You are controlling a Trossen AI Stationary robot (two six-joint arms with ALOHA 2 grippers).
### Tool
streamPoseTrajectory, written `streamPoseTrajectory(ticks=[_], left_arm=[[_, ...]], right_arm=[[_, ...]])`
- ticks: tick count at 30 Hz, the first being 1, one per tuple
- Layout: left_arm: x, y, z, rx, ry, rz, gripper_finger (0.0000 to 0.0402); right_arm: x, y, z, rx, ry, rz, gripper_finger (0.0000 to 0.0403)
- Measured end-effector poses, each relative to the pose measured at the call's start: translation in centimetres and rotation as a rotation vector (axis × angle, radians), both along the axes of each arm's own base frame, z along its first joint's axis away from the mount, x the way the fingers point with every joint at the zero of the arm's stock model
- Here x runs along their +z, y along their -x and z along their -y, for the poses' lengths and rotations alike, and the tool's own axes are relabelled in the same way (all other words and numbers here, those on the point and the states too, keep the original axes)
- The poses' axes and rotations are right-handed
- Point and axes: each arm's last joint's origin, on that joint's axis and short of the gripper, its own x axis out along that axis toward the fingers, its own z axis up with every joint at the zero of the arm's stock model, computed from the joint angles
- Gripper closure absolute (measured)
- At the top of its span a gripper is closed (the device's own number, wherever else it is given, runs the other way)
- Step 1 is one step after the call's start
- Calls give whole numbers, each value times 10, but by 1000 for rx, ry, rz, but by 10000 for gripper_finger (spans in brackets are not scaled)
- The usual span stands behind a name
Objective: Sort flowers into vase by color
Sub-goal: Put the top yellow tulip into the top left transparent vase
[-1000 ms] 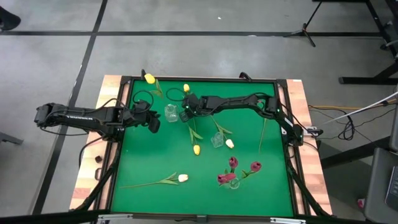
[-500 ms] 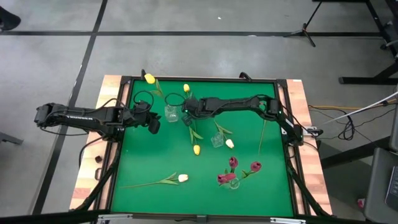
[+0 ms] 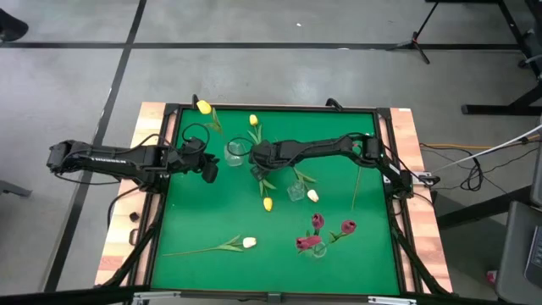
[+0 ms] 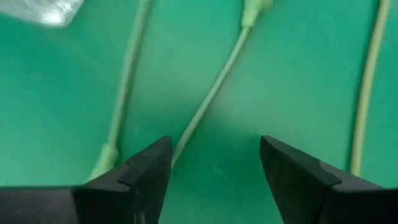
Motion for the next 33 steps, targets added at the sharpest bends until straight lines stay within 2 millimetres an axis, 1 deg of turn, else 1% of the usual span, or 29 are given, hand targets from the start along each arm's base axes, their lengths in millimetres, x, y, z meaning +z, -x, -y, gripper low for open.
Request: streamPoseTrajectory(ticks=[3,9,14,20,26,30,31,33], left_arm=[[0,0,0,0,1,0,284],[0,0,0,0,2,1,284],[0,0,0,-5,8,2,284],[0,0,0,-7,9,2,284],[0,0,0,-4,14,4,284],[0,0,1,-7,20,4,284],[0,0,1,-9,21,3,284],[0,0,1,-10,21,5,284]], right_arm=[[0,0,-1,-12,0,3,162],[3,-8,-4,5,7,85,187],[2,-5,-3,2,69,36,201],[2,-5,-3,6,73,41,210],[-16,-6,-4,18,41,47,210],[-18,-6,-10,25,52,45,211],[-18,-6,-10,24,58,44,216],[-18,-7,-12,21,63,46,239]])
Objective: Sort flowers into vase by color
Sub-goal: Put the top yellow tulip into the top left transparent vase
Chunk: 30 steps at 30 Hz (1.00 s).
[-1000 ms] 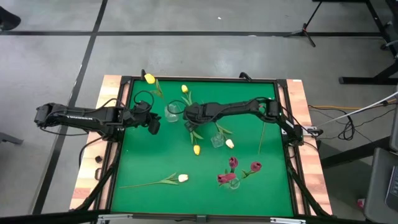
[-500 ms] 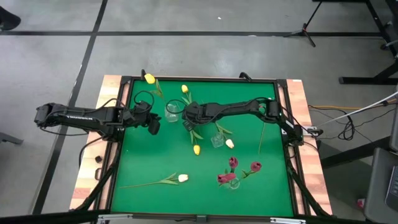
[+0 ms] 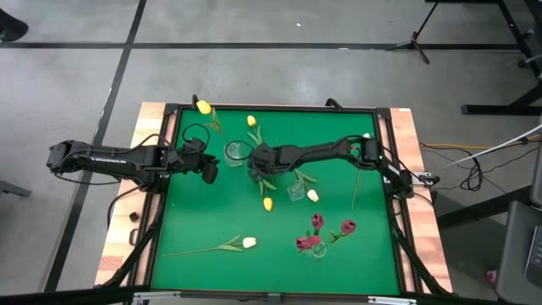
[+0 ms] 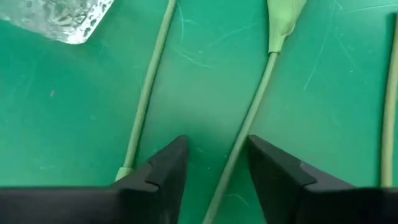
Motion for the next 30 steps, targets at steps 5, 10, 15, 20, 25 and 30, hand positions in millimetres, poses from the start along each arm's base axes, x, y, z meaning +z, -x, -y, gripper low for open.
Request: streamPoseTrajectory(ticks=[5,10,15,20,25,30], left_arm=[[0,0,0,5,5,4,284],[0,0,0,5,9,6,284],[0,0,0,2,18,9,284],[0,-1,1,-25,49,12,284],[2,0,4,-34,65,36,284],[8,5,7,-55,67,84,284]], right_arm=[[-1,1,0,-16,-11,-3,339],[-1,2,0,-20,-12,-10,389],[-1,2,0,-17,-1,-14,398],[6,1,1,-14,17,-18,400],[22,7,13,-31,31,-25,401],[49,13,29,-51,73,17,401]])
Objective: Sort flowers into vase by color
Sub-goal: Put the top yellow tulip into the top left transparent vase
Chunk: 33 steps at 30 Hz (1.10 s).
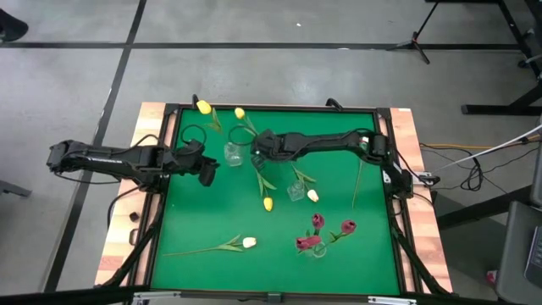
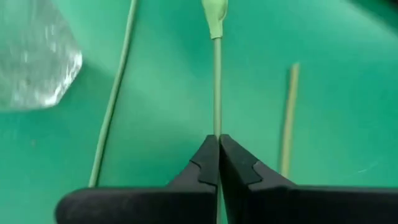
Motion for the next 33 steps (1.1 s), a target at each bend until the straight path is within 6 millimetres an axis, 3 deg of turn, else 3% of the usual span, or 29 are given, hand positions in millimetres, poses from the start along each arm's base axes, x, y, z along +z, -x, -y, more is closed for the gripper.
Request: streamPoseTrajectory(ticks=[8,14,21,33], left_arm=[[14,14,6,-29,21,126,284],[23,17,12,-79,27,234,284],[45,11,22,-170,-16,453,284],[77,8,40,-265,-181,735,284]], right_arm=[[68,23,20,-26,125,93,402],[130,48,18,-15,227,210,402],[178,56,-17,120,302,400,403],[210,38,-92,415,327,745,403]])
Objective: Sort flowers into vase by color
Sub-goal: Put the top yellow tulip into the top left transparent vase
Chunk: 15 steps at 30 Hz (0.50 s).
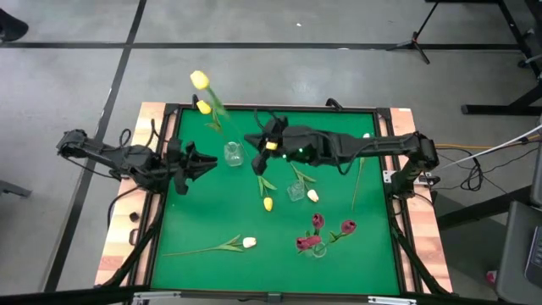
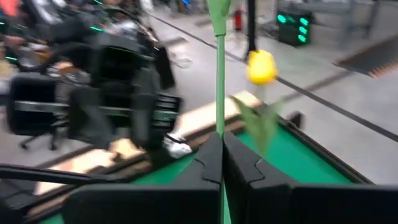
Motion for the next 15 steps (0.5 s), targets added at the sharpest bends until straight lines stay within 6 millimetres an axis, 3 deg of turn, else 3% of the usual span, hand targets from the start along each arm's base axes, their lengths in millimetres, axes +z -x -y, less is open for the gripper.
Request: streamPoseTrajectory(ticks=[7,15], left_arm=[[6,-10,8,21,-77,59,284],[2,-21,14,13,-94,47,284]], right_arm=[[-2,-9,-20,120,-6,57,403],[-28,-27,-22,145,-17,8,403]])
